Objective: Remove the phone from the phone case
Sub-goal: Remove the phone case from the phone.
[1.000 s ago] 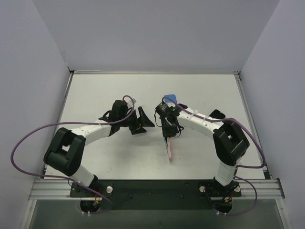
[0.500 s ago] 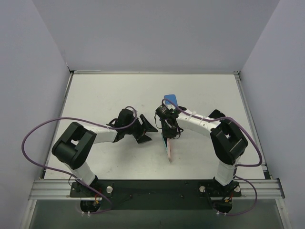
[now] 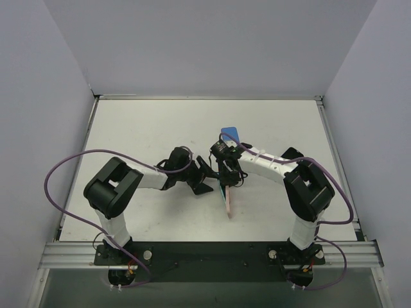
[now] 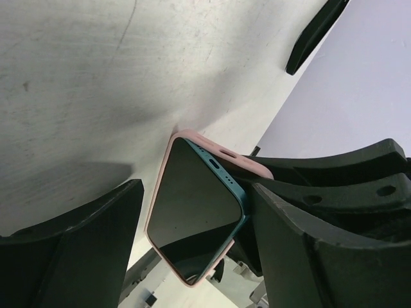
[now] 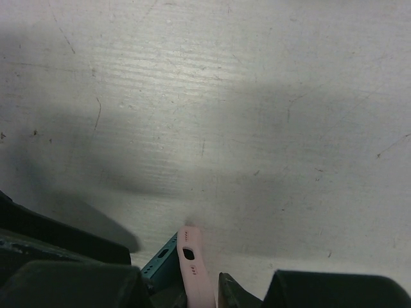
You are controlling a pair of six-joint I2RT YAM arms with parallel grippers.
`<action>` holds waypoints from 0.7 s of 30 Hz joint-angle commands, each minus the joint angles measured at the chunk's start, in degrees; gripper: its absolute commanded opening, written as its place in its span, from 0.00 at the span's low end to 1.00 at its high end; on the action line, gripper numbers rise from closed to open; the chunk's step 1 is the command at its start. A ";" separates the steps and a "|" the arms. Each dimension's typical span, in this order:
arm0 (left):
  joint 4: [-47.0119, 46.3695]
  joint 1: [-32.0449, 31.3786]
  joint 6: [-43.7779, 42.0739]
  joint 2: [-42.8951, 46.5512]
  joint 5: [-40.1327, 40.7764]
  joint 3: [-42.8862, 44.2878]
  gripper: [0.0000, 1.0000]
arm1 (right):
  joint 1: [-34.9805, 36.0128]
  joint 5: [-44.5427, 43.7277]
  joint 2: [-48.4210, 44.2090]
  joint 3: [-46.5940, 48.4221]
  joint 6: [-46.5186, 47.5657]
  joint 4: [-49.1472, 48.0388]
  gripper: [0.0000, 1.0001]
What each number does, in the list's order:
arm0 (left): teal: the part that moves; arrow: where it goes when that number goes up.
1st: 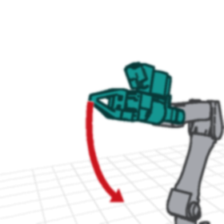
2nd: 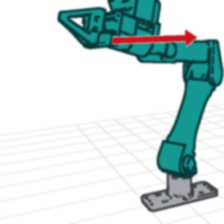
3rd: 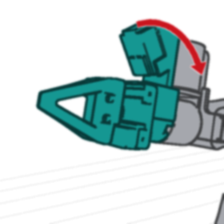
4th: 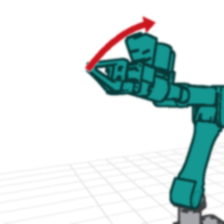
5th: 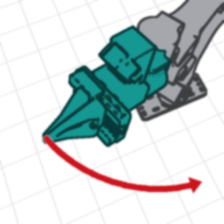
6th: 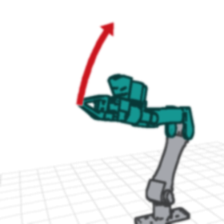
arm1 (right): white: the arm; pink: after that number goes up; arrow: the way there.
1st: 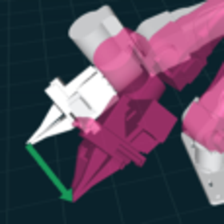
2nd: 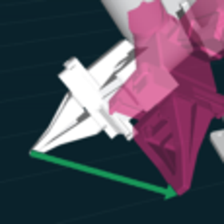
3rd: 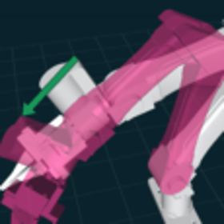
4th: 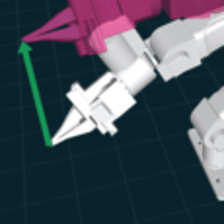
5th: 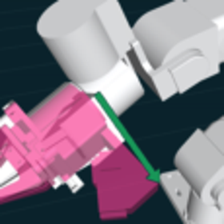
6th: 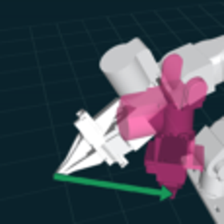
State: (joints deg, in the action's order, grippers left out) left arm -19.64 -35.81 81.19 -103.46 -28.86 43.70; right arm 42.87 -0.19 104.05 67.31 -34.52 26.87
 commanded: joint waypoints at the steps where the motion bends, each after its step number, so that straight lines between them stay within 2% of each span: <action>1: 0.90 -1.54 1.08 -1.57 -0.32 5.68 0.77 | 2.66 7.22 6.52 -5.61 -0.90 4.33 0.18; 7: 11.35 -1.80 -1.64 -2.10 1.08 9.11 0.63 | 2.74 6.69 5.99 -4.82 -1.25 4.42 0.18; 8: 13.12 -1.80 -2.08 -2.10 1.35 9.73 0.59 | 2.74 6.34 5.64 -4.64 -1.16 4.50 0.18; 9: 14.87 -1.80 -2.61 -2.10 1.87 10.34 0.48 | 2.83 6.16 5.46 -4.47 -1.33 4.68 0.18; 12: 21.99 -1.72 -5.33 -1.92 3.10 12.54 0.44 | 2.74 5.29 4.94 -3.59 -1.51 4.94 0.18; 13: 24.27 -1.63 -5.95 -1.66 3.55 13.42 0.37 | 2.74 5.28 4.76 -3.41 -1.51 4.94 0.18; 15: 26.13 -1.63 -7.44 -1.48 4.16 13.95 0.35 | 2.57 4.93 4.67 -3.15 -1.69 5.21 0.18; 17: 28.68 -1.54 -8.58 -0.96 4.69 14.65 0.29 | 2.31 4.76 4.50 -2.97 -1.60 5.29 0.18; 21: 34.48 -1.37 -12.53 0.27 6.27 15.62 0.27 | 1.51 3.88 3.79 -3.32 -1.60 5.47 0.18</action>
State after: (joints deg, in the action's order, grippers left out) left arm 4.25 -36.58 74.41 -104.09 -27.42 58.30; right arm 42.59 0.16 103.61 68.03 -35.14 27.20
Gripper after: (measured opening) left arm 0.305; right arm 0.179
